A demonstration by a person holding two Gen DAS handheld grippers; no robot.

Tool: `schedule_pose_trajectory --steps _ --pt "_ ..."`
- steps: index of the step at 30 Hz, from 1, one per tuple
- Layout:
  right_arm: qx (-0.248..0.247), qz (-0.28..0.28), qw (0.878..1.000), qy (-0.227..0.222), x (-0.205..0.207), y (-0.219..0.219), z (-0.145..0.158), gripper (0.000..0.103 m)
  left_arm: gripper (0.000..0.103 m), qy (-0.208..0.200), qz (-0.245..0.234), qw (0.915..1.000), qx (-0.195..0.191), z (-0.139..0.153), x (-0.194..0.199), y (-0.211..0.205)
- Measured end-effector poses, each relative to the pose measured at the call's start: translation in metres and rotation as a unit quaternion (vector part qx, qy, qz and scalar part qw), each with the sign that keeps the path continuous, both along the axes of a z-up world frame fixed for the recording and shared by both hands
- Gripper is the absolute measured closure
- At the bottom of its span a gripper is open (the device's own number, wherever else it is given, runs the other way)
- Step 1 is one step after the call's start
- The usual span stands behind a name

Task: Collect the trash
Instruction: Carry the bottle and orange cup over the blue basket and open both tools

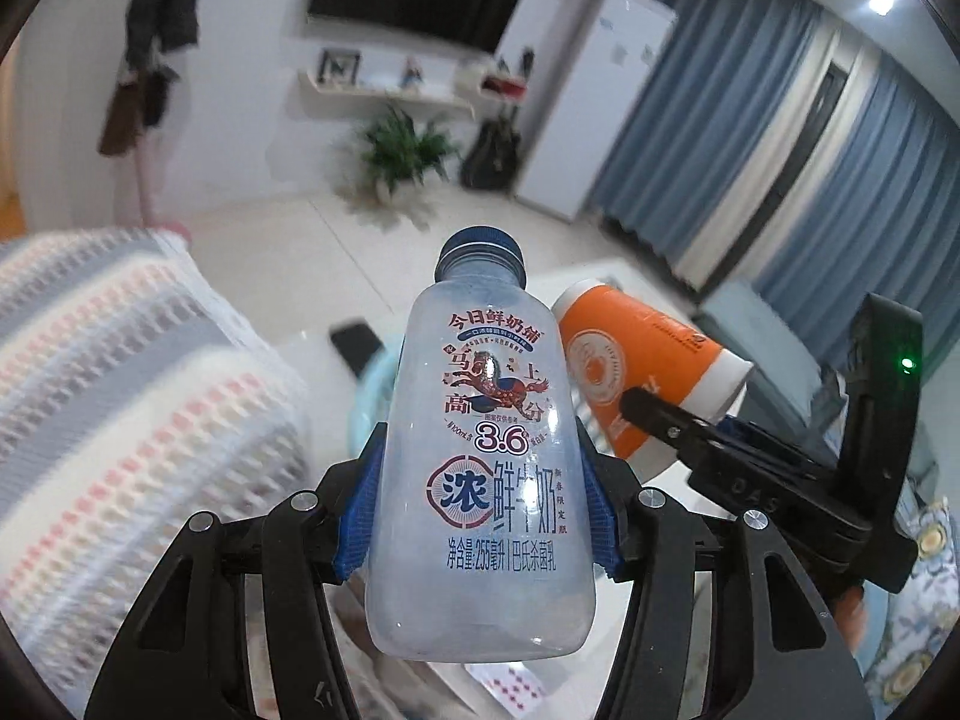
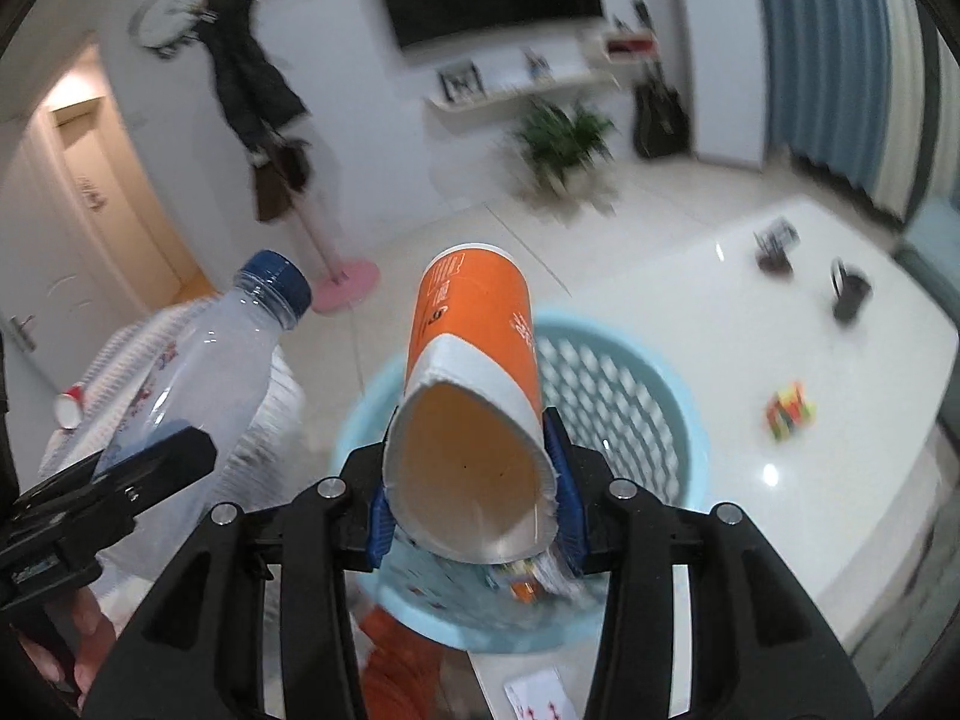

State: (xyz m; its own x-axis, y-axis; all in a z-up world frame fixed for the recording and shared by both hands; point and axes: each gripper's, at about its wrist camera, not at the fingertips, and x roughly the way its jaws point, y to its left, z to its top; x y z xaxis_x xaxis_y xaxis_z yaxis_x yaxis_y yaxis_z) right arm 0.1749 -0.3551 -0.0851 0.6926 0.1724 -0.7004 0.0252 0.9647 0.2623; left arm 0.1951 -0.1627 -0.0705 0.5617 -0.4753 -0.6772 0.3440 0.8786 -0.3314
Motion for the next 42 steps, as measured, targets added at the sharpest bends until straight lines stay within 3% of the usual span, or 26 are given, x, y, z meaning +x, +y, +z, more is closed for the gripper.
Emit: schedule_pose_trajectory --steps 3,7,12,15,20,22,25,35,42 --pt "0.020 -0.010 0.999 0.039 0.001 -0.013 -0.030 0.063 0.049 0.029 -0.013 0.9995 0.008 -0.024 0.004 -0.012" --pt "0.027 -0.017 0.997 0.064 0.004 -0.024 -0.049 0.062 0.049 0.052 -0.022 0.9982 0.019 -0.042 0.008 -0.024" --pt "0.032 -0.022 0.996 0.074 0.003 -0.026 -0.054 0.058 0.046 0.069 -0.029 0.9968 0.027 -0.052 0.022 -0.028" --pt "0.039 -0.025 0.996 0.080 0.005 -0.027 -0.057 0.058 0.041 0.067 -0.028 0.9971 0.024 -0.052 0.020 -0.024" --pt "0.047 -0.027 0.995 0.082 0.005 -0.029 -0.057 0.057 0.041 0.060 -0.025 0.9976 0.020 -0.047 0.011 -0.015" --pt "0.048 -0.028 0.995 0.080 0.004 -0.028 -0.056 0.056 0.041 0.060 -0.023 0.9978 0.018 -0.043 0.008 -0.013" --pt "0.047 -0.039 0.996 0.072 0.001 -0.029 -0.050 0.042 0.040 0.061 -0.020 0.9978 0.014 -0.038 0.004 -0.007" --pt "0.030 -0.006 0.998 0.056 -0.002 0.001 -0.035 0.041 0.040 0.047 -0.002 0.9989 0.003 -0.024 -0.006 0.017" --pt "0.021 0.041 0.999 0.001 -0.005 0.048 0.006 0.041 0.039 0.007 0.045 0.9989 -0.006 0.004 -0.023 0.065"
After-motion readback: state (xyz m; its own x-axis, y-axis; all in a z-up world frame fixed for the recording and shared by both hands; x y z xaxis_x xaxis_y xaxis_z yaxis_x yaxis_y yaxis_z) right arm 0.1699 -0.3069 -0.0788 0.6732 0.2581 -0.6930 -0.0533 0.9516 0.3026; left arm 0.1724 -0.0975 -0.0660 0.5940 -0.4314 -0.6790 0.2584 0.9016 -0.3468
